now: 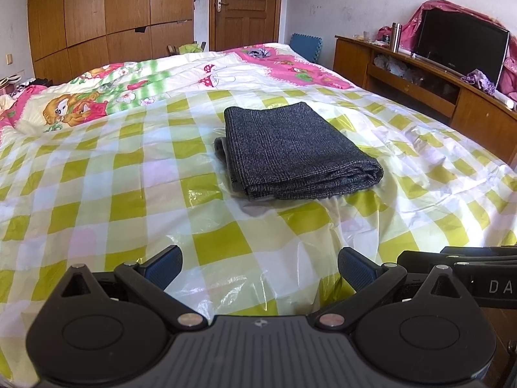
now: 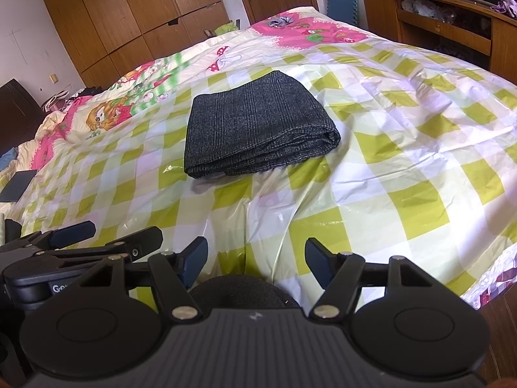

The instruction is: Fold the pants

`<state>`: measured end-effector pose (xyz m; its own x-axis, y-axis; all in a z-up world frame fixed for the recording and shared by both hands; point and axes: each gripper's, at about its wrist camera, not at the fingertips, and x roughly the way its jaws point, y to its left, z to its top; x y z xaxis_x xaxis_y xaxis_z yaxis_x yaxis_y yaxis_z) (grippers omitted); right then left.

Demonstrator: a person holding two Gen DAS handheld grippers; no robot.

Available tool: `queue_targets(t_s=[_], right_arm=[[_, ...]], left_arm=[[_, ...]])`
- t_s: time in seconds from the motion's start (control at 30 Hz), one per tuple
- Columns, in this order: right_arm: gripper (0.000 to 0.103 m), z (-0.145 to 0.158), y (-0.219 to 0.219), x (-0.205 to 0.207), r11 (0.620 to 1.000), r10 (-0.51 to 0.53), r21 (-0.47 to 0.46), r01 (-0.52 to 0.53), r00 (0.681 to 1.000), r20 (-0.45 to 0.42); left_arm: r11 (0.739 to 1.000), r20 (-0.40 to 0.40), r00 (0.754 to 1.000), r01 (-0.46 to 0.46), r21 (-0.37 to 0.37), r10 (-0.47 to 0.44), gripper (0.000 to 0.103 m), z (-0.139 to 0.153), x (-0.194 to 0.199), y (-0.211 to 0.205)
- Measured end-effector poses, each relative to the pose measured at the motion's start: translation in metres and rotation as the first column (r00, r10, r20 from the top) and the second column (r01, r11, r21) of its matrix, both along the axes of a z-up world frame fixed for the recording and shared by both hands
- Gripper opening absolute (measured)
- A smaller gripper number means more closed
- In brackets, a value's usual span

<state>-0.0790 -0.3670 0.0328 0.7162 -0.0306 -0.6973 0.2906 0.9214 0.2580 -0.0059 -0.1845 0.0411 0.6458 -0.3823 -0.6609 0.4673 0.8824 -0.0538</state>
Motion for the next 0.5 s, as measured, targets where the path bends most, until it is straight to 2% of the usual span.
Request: queue_targets(t_s=[0.5], right_arm=[[0.068,-0.0018,-0.0005,0.0003,1.000,0.000,0.001,0.000,1.000,-0.008]], left_arm=[[1.000,-0.015,1.000,0.001,0.001,-0.001,0.103,-0.0015,-0.0004,0.0007]])
